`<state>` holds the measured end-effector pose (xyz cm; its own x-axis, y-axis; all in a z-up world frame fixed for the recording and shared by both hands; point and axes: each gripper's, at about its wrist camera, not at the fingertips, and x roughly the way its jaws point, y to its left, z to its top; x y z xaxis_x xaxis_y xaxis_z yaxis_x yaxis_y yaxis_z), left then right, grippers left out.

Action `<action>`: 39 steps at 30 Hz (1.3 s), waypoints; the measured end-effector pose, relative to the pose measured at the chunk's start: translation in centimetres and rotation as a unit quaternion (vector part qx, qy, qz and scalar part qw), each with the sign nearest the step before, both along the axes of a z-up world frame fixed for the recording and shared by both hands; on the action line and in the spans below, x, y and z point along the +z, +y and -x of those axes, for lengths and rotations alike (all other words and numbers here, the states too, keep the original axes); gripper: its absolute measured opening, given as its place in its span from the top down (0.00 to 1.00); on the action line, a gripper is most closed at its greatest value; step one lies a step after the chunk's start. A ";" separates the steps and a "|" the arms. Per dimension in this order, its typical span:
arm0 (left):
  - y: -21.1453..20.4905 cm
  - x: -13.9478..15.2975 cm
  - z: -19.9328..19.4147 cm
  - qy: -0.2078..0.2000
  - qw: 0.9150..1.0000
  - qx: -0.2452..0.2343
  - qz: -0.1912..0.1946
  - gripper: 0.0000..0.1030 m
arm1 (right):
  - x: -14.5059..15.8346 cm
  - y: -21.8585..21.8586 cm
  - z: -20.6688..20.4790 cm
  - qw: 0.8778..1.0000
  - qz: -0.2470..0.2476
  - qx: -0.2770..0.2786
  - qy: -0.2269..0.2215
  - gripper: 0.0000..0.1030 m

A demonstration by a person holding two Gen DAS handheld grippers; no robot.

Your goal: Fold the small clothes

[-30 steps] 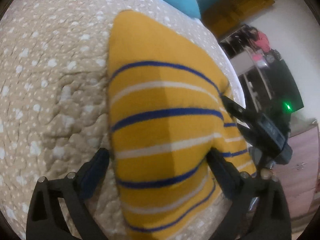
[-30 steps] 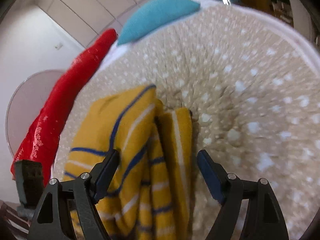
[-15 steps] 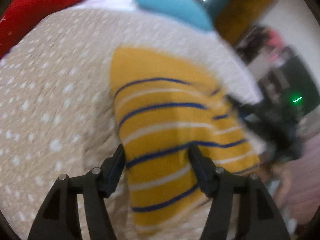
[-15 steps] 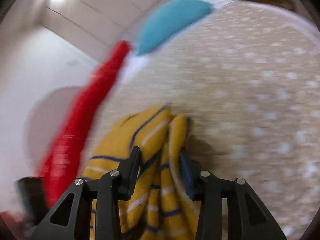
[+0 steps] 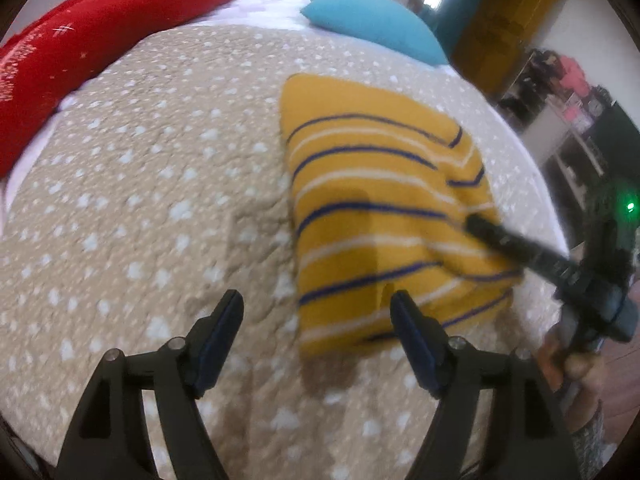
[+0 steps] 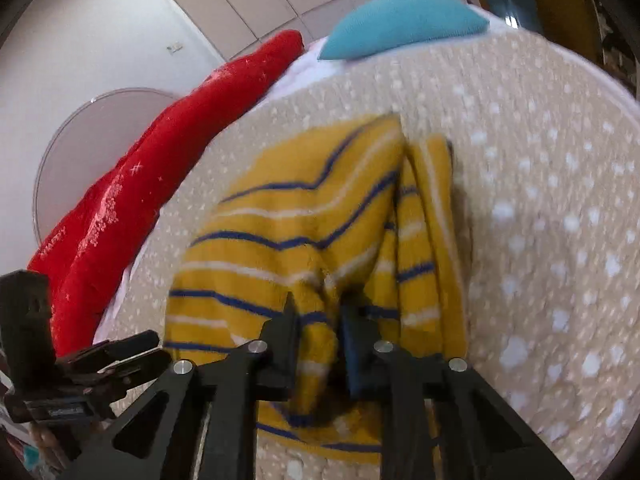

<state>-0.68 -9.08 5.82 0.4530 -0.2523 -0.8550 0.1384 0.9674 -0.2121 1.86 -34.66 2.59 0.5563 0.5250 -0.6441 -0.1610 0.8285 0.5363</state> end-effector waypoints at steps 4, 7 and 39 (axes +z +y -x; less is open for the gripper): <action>0.7 0.1 2.0 0.005 1.000 0.004 0.003 0.27 | -1.2 -3.7 2.0 0.997 -0.046 -0.062 0.015 0.87; 0.6 -0.1 3.1 0.006 1.000 0.011 0.014 0.27 | -3.6 -4.5 2.8 0.994 -0.075 -0.071 0.042 0.90; 5.9 3.4 13.4 -0.141 0.980 0.083 -0.112 0.15 | 2.3 2.1 16.7 0.989 0.068 -0.091 -0.090 0.37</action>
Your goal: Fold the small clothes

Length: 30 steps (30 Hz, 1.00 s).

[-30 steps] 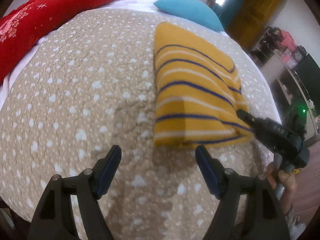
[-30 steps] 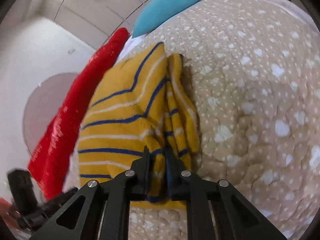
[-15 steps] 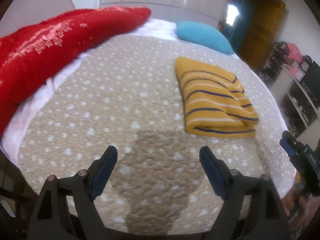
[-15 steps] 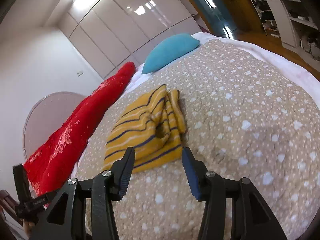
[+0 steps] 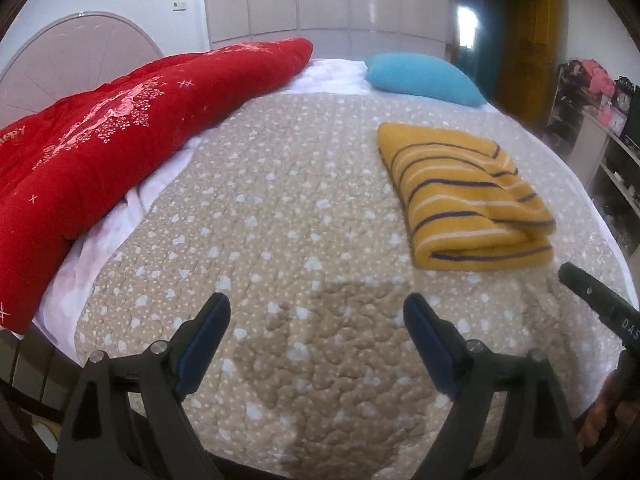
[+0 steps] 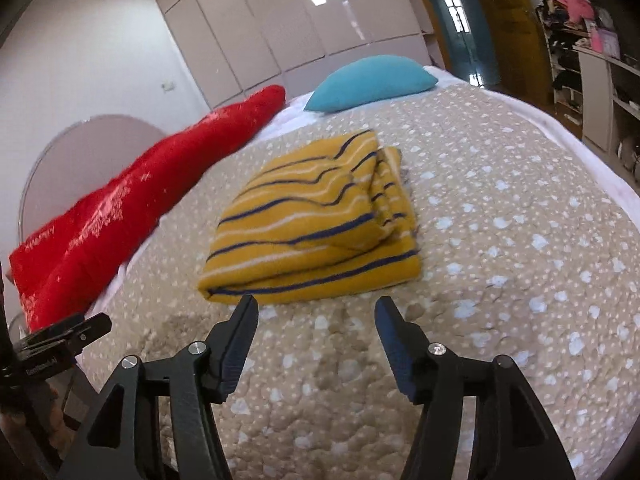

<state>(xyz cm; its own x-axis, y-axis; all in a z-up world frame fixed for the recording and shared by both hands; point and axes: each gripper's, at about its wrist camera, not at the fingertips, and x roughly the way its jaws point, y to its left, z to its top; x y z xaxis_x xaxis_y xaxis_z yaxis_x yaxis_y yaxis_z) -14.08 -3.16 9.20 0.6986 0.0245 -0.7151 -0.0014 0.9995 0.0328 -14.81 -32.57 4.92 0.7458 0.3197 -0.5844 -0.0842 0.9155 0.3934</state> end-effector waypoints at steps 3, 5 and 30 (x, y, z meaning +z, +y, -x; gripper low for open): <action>0.2 0.4 0.7 -0.017 1.000 0.008 -0.002 0.15 | 0.2 1.1 0.1 1.000 0.020 0.007 0.005 0.37; 0.3 1.0 1.4 -0.036 0.999 0.014 -0.004 0.13 | 0.9 1.5 0.6 0.999 0.039 0.003 -0.002 0.37; -5.2 -1.1 -11.3 -0.015 1.000 0.006 0.002 0.00 | 2.4 -1.5 -13.8 0.999 0.018 0.035 0.008 0.58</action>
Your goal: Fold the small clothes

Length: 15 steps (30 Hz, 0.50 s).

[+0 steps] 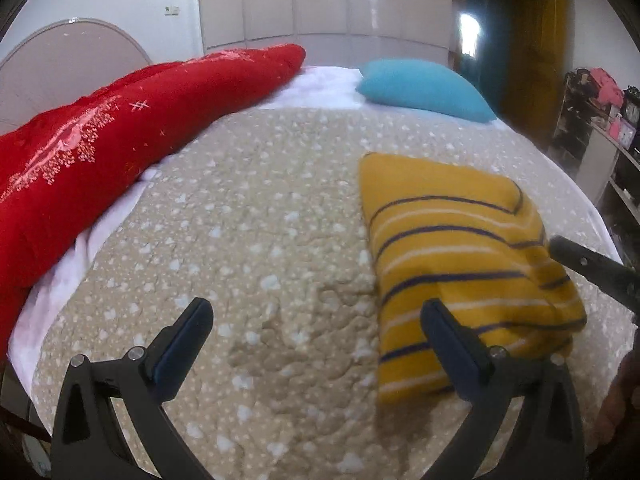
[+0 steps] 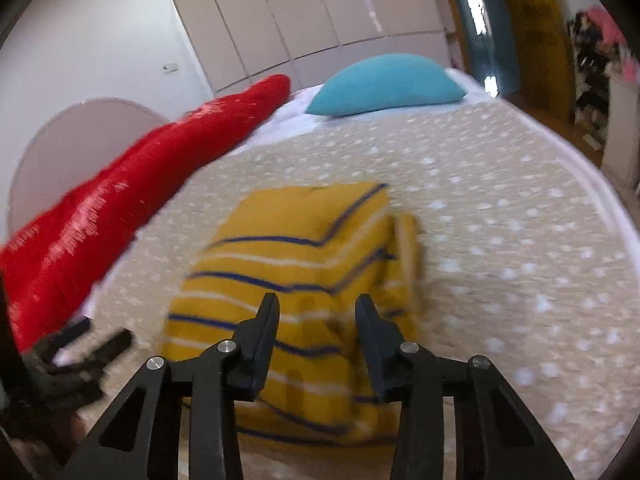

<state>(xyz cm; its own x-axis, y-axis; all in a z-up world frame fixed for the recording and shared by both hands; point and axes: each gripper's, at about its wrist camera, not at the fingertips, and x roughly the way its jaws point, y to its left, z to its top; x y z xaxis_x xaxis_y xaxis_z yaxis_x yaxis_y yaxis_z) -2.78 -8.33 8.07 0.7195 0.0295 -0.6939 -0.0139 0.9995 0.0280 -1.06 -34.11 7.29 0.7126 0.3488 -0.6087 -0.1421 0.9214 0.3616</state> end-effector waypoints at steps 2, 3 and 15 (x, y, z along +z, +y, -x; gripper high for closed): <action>0.9 -0.2 0.8 -0.003 1.000 0.009 0.008 0.00 | -0.3 1.3 -0.3 1.000 0.009 0.003 0.002 0.58; 1.3 -0.3 1.2 -0.001 1.000 0.017 0.015 0.00 | -0.6 1.8 -0.3 1.000 0.015 0.005 0.004 0.58; 1.3 0.3 6.3 -0.032 0.999 0.033 0.011 0.00 | -3.9 -0.7 5.9 0.998 0.001 -0.047 0.030 0.49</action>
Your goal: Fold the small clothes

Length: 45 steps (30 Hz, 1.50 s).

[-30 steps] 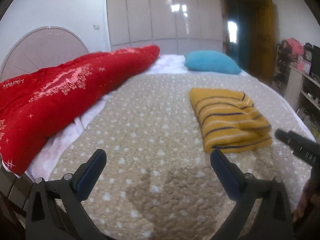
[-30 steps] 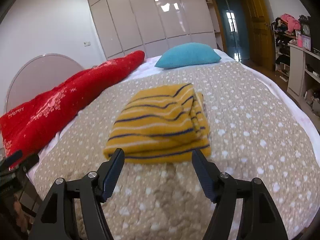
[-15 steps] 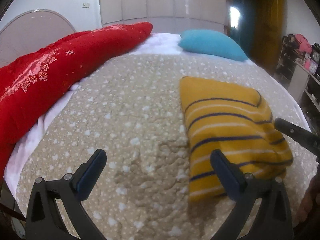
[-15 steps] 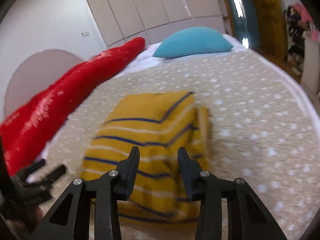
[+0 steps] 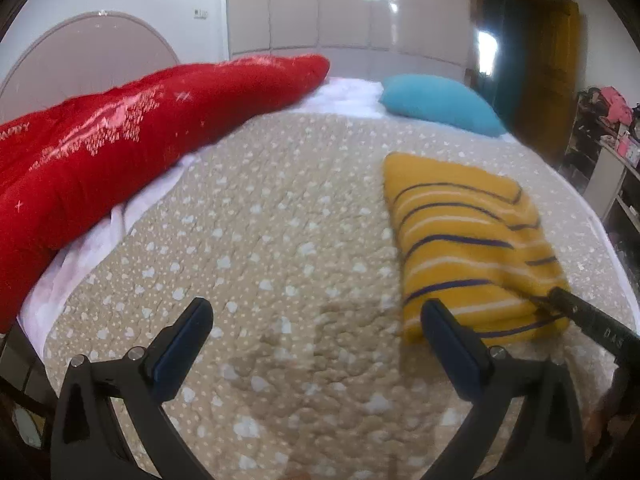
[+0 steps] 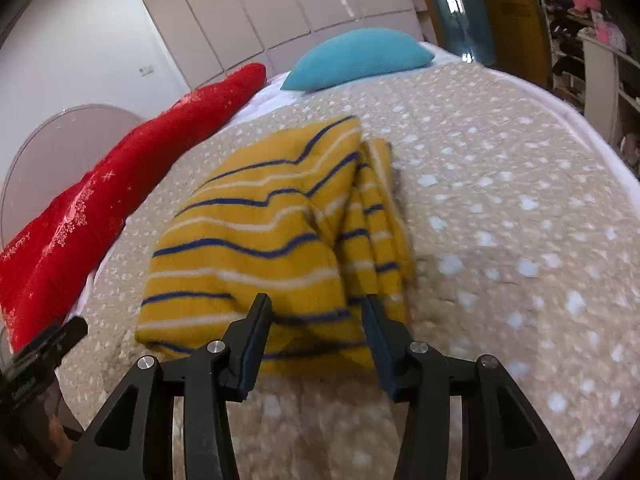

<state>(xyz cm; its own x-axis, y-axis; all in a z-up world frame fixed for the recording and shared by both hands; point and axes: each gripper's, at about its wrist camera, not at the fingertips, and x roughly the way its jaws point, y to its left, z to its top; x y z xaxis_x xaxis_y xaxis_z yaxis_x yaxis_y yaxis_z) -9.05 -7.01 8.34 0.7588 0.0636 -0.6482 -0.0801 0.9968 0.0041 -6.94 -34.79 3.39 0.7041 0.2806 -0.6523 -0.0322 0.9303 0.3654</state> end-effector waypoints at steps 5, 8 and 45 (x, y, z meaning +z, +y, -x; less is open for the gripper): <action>-2.9 0.4 0.3 0.002 0.999 -0.047 0.009 0.00 | 1.8 -1.3 2.2 0.999 0.013 -0.009 -0.031 0.38; -4.2 -0.1 -0.3 0.020 0.998 -0.061 0.010 0.00 | 2.2 -2.0 3.1 0.999 0.026 -0.013 -0.041 0.34; -5.7 -8.9 -1.3 0.115 0.991 -0.065 -0.002 0.00 | -4.2 -0.8 2.5 0.990 0.135 -0.032 0.027 0.08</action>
<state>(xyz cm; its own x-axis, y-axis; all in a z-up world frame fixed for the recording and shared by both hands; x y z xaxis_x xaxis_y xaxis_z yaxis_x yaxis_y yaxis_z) -7.74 -12.70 -0.56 0.5924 -0.0227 -0.8053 0.0523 0.9986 0.0104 -9.46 -35.57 -0.81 0.6768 0.0462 -0.7347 0.0430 0.9938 0.1021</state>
